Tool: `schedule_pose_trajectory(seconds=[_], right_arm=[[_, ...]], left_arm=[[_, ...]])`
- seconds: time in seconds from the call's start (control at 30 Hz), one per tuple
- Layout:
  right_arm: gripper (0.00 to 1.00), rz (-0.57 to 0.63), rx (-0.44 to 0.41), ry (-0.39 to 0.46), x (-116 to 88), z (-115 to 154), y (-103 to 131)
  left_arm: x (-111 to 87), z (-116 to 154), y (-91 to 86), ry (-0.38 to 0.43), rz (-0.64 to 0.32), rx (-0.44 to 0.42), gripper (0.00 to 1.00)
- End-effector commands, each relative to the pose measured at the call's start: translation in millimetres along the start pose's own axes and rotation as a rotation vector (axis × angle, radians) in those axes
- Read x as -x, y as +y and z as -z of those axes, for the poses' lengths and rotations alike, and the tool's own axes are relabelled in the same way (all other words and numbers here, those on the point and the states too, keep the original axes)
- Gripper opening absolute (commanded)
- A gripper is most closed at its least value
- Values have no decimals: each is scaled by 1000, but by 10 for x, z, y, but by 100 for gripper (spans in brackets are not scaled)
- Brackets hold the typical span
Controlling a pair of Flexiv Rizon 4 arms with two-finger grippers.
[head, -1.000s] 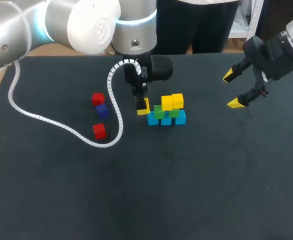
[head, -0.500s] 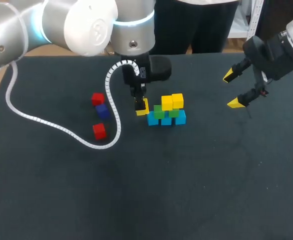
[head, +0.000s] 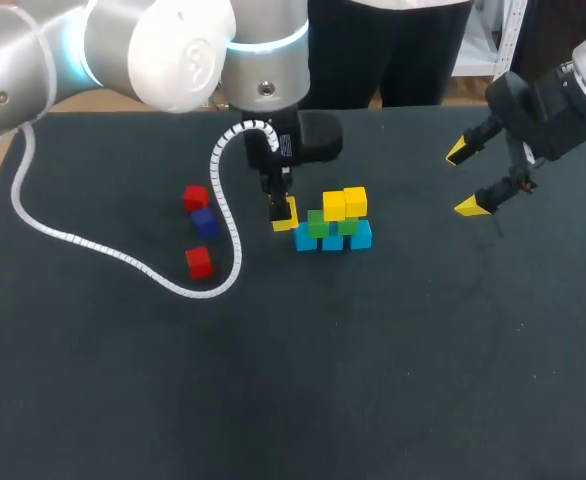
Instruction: Place the blue cubes, place green cubes on the blue cubes, place the yellow cubes on the green cubes, then place the red cubes on the yellow cubes, and place purple cube on the red cubes.
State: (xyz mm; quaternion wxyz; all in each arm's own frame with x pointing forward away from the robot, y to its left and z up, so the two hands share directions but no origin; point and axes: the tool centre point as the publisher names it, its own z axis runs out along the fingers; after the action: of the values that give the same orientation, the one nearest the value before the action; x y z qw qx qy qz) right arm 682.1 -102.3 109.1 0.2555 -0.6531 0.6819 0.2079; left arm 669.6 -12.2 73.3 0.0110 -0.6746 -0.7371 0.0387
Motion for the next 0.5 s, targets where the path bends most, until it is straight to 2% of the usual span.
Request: schedule_pose_trajectory(seconds=[0.03, 0.5], right_arm=[[100, 1, -2, -2, -3, 3, 9], [100, 1, -2, -2, -3, 3, 9]], left_arm=[[-13, 11, 23, 37, 5, -11, 0], [43, 70, 15, 87, 61, 3, 0]])
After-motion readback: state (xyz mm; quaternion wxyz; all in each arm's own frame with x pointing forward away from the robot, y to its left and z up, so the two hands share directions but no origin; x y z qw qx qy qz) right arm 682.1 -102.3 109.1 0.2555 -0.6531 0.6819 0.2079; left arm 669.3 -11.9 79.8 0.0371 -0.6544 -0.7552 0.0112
